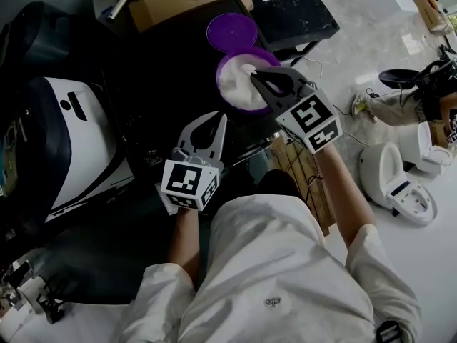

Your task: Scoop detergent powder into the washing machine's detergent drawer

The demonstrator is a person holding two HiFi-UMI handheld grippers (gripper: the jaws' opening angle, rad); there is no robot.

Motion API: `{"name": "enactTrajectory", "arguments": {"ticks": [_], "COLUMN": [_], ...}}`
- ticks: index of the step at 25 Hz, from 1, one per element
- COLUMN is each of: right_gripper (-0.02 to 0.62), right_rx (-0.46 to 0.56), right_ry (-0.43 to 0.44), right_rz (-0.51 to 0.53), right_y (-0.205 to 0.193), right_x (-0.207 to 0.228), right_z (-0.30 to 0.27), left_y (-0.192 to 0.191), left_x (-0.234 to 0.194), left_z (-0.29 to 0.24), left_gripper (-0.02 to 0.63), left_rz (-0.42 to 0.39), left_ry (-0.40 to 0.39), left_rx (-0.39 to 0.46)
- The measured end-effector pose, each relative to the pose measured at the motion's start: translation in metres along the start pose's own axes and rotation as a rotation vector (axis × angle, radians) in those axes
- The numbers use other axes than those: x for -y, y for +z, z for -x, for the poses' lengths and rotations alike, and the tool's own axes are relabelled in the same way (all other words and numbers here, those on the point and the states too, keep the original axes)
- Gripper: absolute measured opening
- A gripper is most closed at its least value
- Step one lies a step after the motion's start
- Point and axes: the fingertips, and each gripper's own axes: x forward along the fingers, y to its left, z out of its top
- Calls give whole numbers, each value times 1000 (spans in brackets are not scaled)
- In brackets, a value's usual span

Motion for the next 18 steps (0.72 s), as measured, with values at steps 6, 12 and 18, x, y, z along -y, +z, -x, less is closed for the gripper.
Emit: {"name": "enactTrajectory", "arguments": {"ticks": [6,12,18], "right_gripper": [11,11,11], "right_rx": [-77,-129,-169], "right_ry": [31,48,65], "right_rz": [53,93,113], "right_y": [-12,-20,-24], "right_x": [-1,-1,-3], "right_z": [-15,-23,-25], "left_y": [-4,-6,-8], "left_x": [-3,-3,0], "left_z": [-3,-3,-4], "left_gripper": [20,19,20], "left_rz": [2,2,2], "left_ry": [-1,-4,-8], "left_rx": [-8,-16,-22]}}
